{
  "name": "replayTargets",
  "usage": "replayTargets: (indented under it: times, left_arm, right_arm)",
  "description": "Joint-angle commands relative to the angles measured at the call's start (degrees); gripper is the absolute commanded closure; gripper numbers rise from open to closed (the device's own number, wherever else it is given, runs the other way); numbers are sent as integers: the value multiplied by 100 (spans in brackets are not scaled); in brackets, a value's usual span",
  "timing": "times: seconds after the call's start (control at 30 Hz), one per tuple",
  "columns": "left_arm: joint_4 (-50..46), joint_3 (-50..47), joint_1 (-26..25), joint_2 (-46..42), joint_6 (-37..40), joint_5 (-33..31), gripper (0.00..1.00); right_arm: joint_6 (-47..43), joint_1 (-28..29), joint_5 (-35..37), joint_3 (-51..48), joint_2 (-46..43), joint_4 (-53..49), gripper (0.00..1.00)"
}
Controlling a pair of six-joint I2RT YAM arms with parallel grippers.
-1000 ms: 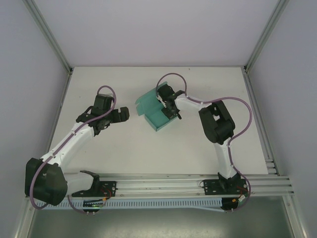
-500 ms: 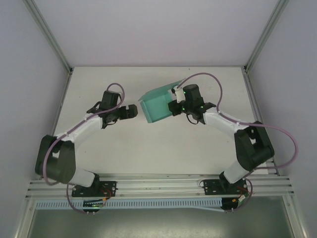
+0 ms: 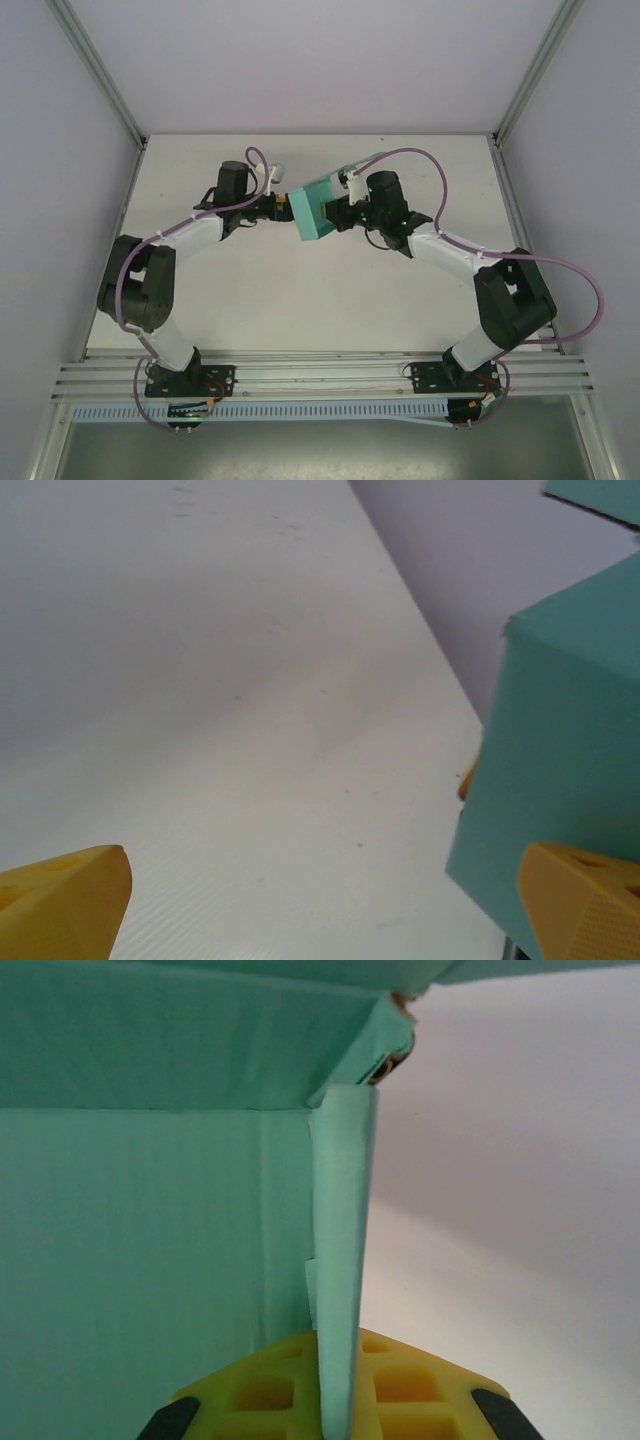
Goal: Assemble paper box
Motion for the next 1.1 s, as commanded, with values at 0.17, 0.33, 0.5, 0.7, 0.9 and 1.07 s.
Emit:
replayTargets:
  times: [0.17, 0.33, 0.5, 0.7, 0.9, 1.07]
  left_arm:
    - [897, 417, -475, 130, 245, 1133, 2]
    - [398, 774, -821, 252, 771, 887, 1]
    - [308, 833, -875, 288, 787, 911, 1]
    - [277, 760, -923, 182, 876, 763, 2]
    - [-662, 695, -917, 28, 664, -901, 2]
    - [-1201, 77, -620, -275, -120, -2308, 2]
  right_arm:
    - [-83, 582, 1737, 287, 115, -493, 100]
    - [1662, 792, 3128, 228, -43, -316, 100]
    - [2338, 884, 4182, 337, -300, -695, 100]
    - [1692, 884, 3410, 487, -371, -574, 100]
    - [740, 849, 2596, -72, -823, -71, 100]
    - [516, 833, 3353, -257, -1291, -967, 100]
